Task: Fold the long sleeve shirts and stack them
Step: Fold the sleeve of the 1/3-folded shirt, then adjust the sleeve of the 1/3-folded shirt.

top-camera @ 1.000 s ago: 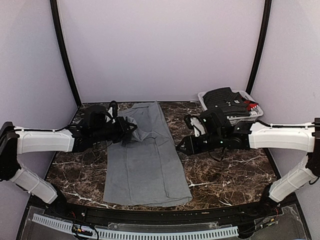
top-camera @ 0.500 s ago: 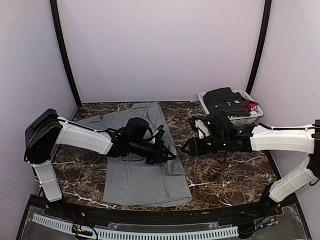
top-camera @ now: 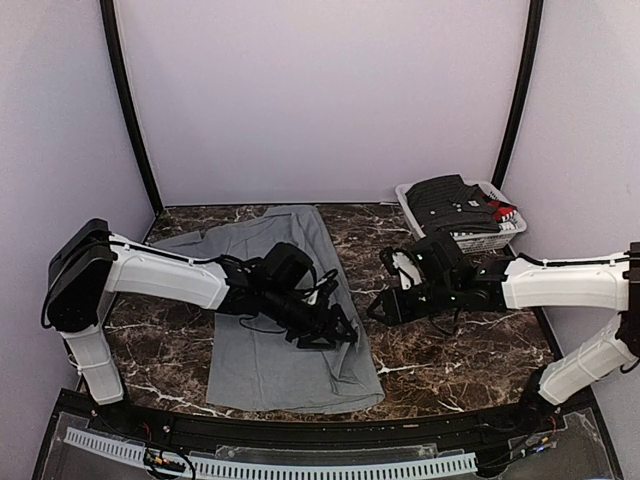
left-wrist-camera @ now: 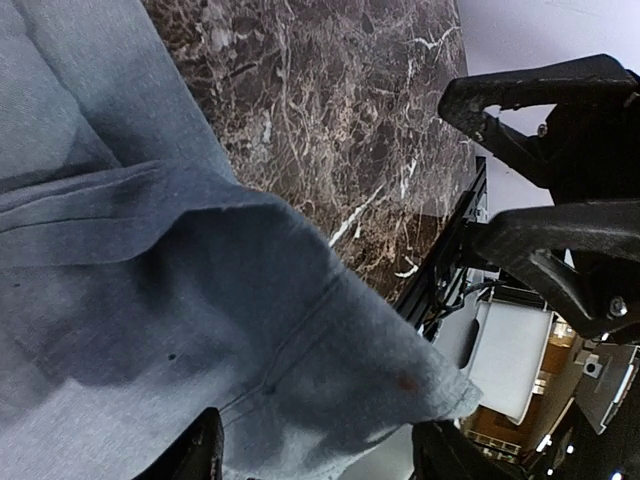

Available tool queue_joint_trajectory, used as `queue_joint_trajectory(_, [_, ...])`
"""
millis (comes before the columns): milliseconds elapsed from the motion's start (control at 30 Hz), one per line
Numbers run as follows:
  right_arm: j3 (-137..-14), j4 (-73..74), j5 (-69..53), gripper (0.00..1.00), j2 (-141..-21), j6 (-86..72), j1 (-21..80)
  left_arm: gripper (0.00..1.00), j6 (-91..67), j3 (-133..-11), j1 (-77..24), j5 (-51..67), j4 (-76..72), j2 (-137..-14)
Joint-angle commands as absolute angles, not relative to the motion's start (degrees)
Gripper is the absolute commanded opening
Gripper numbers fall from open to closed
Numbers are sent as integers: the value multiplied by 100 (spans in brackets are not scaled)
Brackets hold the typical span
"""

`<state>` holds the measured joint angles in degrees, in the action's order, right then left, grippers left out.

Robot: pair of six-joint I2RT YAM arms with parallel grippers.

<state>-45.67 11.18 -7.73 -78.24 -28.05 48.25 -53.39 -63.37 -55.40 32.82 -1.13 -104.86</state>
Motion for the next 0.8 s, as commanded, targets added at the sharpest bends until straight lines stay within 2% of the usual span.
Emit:
queue_joint_trajectory(0, [-4494, 1205, -769, 48, -7709, -2698, 4885, 64, -4814, -6377, -5410, 2418, 721, -9567])
queue_joint_trajectory(167, [-4541, 1306, -589, 48, -7767, -2683, 5159, 64, -4753, -6115, -4864, 2102, 922, -9244])
queue_joint_trajectory(333, [-4748, 1608, -156, 48, -7858, -2758, 5665, 62, -4590, -5991, -4399, 2131, 875, -9439])
queue_joint_trajectory(467, [-4776, 2012, 343, 48, -7989, -2865, 5841, 61, -4446, -6124, -4248, 2239, 913, -9814])
queue_joint_trajectory(767, [-4489, 1929, 186, 50, -7953, -3244, 6176, 62, -4695, -6186, -4208, 2255, 685, -10256])
